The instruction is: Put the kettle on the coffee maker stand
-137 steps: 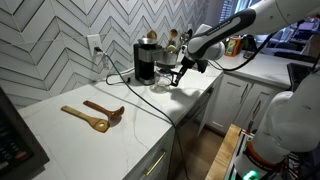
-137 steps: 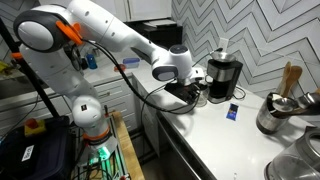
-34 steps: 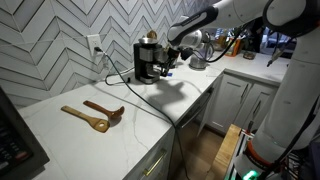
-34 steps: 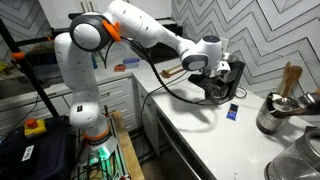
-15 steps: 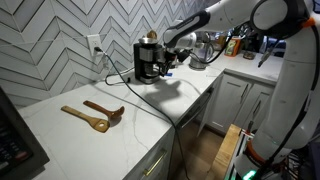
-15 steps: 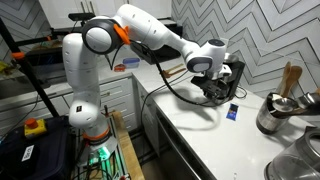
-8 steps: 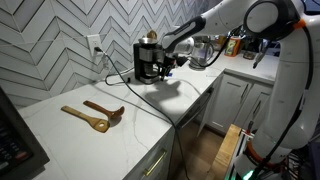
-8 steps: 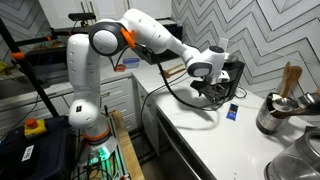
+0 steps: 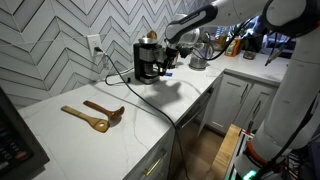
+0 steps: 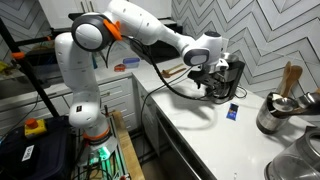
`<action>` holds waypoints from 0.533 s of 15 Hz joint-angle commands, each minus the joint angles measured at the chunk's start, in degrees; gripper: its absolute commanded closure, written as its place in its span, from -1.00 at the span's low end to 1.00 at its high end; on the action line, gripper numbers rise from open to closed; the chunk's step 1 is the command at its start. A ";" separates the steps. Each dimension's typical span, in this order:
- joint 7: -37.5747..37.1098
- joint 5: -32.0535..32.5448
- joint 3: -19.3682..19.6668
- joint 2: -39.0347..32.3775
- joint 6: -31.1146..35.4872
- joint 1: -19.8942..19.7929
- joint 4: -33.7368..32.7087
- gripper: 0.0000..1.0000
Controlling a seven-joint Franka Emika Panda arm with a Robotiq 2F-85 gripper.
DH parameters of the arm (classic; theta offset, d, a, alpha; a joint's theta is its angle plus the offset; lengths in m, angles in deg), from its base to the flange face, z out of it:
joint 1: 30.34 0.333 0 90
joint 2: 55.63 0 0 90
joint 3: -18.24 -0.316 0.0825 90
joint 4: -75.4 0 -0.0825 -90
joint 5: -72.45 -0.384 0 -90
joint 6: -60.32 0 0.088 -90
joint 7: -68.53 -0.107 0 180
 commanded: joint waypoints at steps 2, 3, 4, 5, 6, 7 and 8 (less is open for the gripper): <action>-4.51 4.66 0.15 13.22 -0.35 1.09 8.16 -1.00; -5.68 5.96 0.28 15.54 -0.07 1.24 9.20 -1.00; -7.03 6.94 0.38 17.60 0.60 1.35 10.24 -1.00; -8.38 7.82 0.45 19.80 0.71 1.43 11.22 -1.00; -10.05 8.94 0.45 21.87 1.03 1.46 12.34 -1.00; -11.47 9.71 0.46 23.58 1.09 1.49 13.29 -1.00; -8.51 7.66 1.43 18.38 -0.59 2.38 8.07 -1.00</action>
